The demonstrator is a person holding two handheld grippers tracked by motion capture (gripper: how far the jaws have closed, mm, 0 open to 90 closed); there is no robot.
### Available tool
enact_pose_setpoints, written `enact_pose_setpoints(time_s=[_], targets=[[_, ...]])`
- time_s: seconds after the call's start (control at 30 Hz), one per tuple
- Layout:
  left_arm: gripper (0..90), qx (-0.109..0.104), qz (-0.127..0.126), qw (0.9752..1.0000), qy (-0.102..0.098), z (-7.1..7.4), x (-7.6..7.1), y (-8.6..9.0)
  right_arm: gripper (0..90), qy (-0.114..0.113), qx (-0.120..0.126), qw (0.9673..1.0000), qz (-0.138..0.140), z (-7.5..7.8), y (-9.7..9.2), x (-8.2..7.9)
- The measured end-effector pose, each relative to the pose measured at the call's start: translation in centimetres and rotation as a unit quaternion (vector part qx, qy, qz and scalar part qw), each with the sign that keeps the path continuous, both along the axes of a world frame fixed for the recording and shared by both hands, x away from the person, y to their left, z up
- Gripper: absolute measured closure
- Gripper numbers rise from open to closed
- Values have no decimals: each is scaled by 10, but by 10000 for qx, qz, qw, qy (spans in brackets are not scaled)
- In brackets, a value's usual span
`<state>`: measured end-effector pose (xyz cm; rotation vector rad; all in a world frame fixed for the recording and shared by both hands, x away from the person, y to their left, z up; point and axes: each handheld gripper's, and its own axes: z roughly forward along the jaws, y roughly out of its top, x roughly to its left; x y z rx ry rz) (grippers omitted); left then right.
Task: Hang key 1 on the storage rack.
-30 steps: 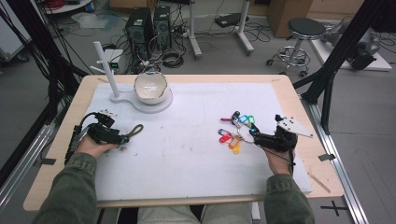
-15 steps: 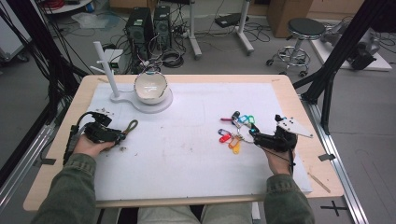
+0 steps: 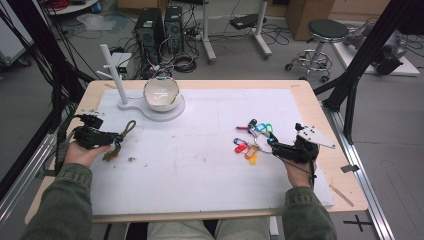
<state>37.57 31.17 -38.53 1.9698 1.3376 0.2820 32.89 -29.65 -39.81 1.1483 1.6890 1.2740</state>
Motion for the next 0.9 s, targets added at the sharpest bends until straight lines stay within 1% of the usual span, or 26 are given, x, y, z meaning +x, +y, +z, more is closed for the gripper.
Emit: enact_pose_setpoints(time_s=[0.07,0.1,0.13,0.2,0.27,0.3,0.47,0.57,0.63,0.77,0.83,0.9], targets=[[709,38,53,9999,-99,6,-1,3,7,5,3,10000,3,0,0,0],[709,18,89,9999,-138,8,-1,5,7,2,10,10000,10,0,0,0],[710,-18,106,9999,-126,10,-1,7,7,1,18,10000,13,0,0,0],[709,-9,143,9998,-142,14,0,10,7,2,9,10000,6,0,0,0],[709,-43,117,9998,-150,20,2,14,7,3,-5,10000,13,-1,0,0],[709,-27,104,9998,-172,23,2,17,7,12,9,10000,10,-1,0,0],[709,-132,283,9991,-302,33,4,28,7,-5,30,10000,-5,-1,0,-1],[709,-129,332,9988,-327,38,7,33,7,-13,34,10000,-25,0,0,-2],[707,-150,309,9988,-354,41,9,37,7,-23,27,10000,-41,0,0,-2],[707,-151,423,9983,-373,48,15,46,7,19,-2,10000,-41,0,1,-3],[707,-199,514,9977,-403,52,18,51,7,3,-38,10000,-53,0,1,-3],[707,-287,585,9967,-475,55,19,54,7,12,-47,10000,-63,0,0,-5]])
